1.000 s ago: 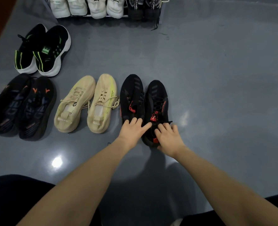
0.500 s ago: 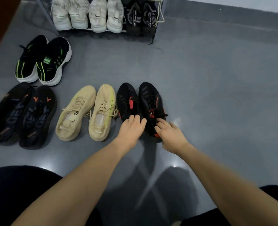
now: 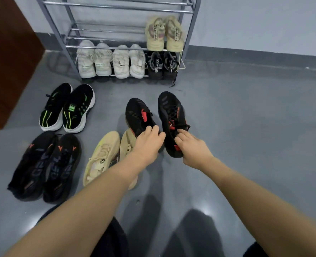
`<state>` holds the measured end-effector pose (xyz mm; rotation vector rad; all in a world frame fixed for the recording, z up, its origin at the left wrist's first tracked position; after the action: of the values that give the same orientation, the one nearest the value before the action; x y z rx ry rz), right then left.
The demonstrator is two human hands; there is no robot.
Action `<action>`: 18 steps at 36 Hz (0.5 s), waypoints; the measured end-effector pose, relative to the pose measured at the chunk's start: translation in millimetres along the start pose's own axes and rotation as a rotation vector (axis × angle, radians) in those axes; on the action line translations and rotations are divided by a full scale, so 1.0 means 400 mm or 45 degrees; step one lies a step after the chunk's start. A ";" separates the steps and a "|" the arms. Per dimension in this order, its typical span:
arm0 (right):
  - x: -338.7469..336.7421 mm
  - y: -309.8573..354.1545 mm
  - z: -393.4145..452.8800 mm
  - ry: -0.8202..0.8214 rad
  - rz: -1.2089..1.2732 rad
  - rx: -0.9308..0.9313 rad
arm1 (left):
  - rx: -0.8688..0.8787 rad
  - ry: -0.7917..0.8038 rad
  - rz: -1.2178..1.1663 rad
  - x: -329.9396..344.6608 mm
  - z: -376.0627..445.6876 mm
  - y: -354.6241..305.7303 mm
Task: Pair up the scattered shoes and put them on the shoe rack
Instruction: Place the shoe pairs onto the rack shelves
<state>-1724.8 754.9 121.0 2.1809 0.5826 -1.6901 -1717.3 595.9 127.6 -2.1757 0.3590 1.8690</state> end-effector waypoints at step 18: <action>-0.373 0.099 0.312 -0.129 -0.144 -0.062 | -0.056 -0.181 0.200 -0.294 0.102 0.351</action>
<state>-1842.1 641.8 234.6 2.0499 0.7238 -1.8118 -1820.7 481.1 234.0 -2.0799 0.4765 2.1206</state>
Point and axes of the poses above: each hand's wrist, its own z-axis towards the middle knuckle, its own x-axis out of the palm, y = z × x, the point moved 1 cm from there along z, towards the middle knuckle, and after that the axes turned 2 degrees about x, right-handed, at the moved point
